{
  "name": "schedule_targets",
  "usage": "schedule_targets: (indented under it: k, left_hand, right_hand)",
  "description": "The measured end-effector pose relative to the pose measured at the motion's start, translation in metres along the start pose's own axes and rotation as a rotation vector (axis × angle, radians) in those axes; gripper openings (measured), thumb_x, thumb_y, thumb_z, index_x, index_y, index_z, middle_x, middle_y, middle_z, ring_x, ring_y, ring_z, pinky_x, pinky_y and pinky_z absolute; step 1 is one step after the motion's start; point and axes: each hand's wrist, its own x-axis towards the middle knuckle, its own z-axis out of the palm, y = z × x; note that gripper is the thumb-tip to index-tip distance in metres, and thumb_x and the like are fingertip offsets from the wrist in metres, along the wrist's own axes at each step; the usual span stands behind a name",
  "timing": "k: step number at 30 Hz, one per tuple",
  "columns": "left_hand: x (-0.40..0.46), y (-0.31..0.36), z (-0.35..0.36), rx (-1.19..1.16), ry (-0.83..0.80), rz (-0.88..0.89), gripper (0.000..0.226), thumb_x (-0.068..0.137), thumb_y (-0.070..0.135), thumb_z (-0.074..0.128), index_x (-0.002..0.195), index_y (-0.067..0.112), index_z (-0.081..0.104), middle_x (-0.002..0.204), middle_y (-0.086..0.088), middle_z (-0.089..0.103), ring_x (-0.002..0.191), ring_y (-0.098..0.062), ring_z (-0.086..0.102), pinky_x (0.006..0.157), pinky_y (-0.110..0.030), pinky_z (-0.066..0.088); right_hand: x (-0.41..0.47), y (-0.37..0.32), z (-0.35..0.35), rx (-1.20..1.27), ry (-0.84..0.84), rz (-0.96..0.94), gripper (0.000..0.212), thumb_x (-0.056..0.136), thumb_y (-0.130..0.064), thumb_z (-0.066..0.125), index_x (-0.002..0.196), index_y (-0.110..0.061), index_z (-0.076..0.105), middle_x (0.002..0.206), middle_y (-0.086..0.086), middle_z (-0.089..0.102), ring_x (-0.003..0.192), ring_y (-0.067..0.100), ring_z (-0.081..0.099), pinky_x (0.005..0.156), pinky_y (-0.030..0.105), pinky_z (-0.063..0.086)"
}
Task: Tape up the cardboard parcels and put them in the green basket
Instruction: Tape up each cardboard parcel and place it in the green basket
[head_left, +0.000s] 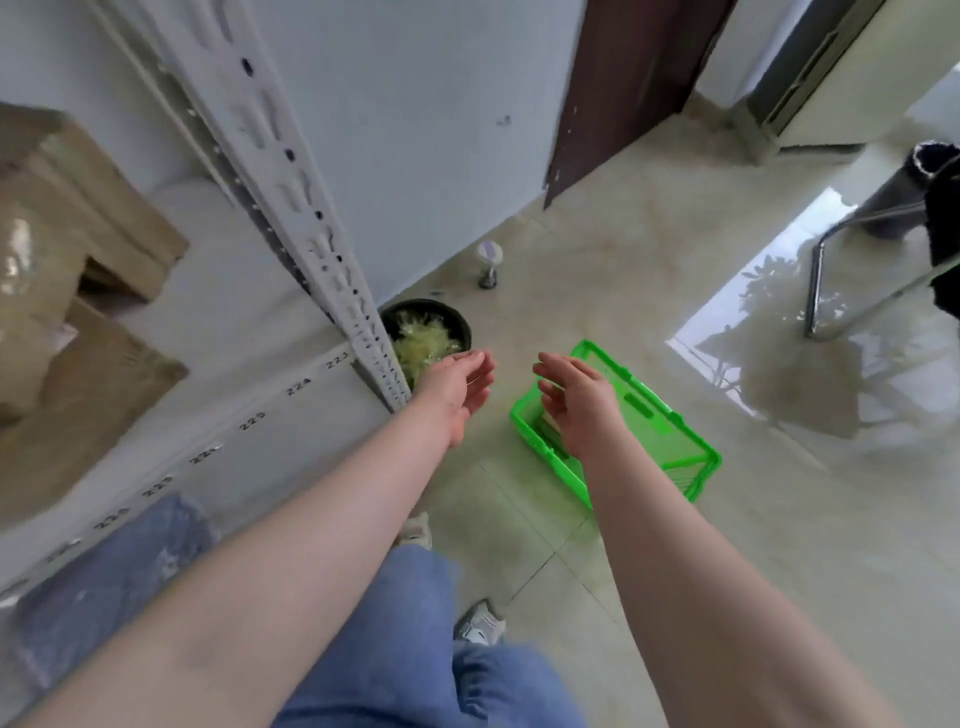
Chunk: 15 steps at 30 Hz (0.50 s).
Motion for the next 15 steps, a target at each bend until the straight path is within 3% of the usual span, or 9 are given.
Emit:
schedule_targets:
  k: [6, 10, 15]
  left_hand:
    - [-0.061, 0.028, -0.129, -0.224, 0.179, 0.063, 0.013, 0.097, 0.011, 0.057, 0.087, 0.015, 0.065, 0.076, 0.001, 0.066, 0.065, -0.007, 0.06, 0.055, -0.016, 0.049]
    - [-0.095, 0.047, -0.205, -0.37, 0.277, 0.13, 0.016, 0.096, 0.011, 0.058, 0.082, 0.014, 0.065, 0.062, 0.004, 0.069, 0.062, -0.007, 0.063, 0.046, -0.015, 0.049]
    - [-0.142, 0.07, -0.298, -0.484, 0.317, 0.249, 0.014, 0.095, 0.012, 0.059, 0.082, 0.012, 0.065, 0.06, 0.005, 0.069, 0.051, -0.004, 0.063, 0.047, -0.014, 0.05]
  right_hand:
    - [-0.057, 0.035, 0.1, -0.195, -0.293, 0.083, 0.009, 0.086, -0.009, 0.067, 0.078, -0.013, 0.067, 0.065, -0.002, 0.066, 0.05, 0.005, 0.055, 0.048, 0.014, 0.043]
    - [-0.099, 0.058, 0.178, -0.27, -0.462, 0.062, 0.008, 0.086, -0.007, 0.067, 0.08, -0.011, 0.068, 0.065, -0.001, 0.066, 0.052, 0.006, 0.056, 0.051, 0.015, 0.045]
    - [-0.157, 0.106, 0.272, -0.368, -0.64, 0.089, 0.005, 0.087, -0.01, 0.065, 0.083, -0.013, 0.066, 0.07, -0.001, 0.064, 0.06, 0.008, 0.057, 0.054, 0.017, 0.046]
